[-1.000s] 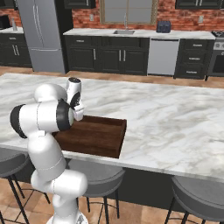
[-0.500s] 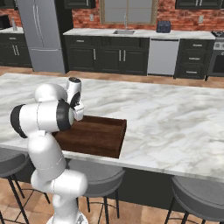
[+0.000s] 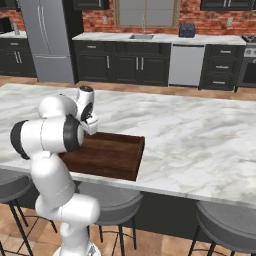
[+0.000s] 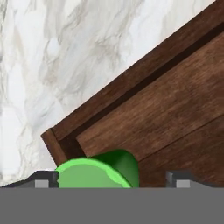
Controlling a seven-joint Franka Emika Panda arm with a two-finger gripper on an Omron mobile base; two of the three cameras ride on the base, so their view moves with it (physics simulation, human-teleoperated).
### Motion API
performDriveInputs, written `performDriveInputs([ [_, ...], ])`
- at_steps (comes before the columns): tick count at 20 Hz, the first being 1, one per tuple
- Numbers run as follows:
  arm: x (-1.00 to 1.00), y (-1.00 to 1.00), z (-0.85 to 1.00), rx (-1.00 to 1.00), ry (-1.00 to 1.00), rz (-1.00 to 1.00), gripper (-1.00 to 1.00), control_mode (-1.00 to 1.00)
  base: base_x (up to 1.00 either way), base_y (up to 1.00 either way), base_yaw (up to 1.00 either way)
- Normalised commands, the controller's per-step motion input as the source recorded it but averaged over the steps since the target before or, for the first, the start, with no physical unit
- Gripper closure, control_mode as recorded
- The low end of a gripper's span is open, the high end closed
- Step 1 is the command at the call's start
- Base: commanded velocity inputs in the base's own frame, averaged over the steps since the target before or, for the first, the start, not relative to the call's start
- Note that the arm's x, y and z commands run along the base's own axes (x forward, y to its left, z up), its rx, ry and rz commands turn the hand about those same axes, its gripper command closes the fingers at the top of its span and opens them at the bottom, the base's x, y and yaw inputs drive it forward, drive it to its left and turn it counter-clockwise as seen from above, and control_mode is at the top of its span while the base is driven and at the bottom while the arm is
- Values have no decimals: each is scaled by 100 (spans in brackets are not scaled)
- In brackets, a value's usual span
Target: There is a tray on the dining counter. Grab the cup, mug, and pitcher and place them on the tray. The pitcher may be placed next to the tray if it cannot fit the tray.
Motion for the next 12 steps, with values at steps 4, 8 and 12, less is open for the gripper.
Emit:
performDriveInputs([
  [4,-3,-44,62,0,-15,12,-100,-100,0,0,0],
  [8,-26,-52,59,0,-15,17,-100,-100,0,0,0],
  [12,-62,-39,47,-6,-18,25,-100,-100,0,0,0],
])
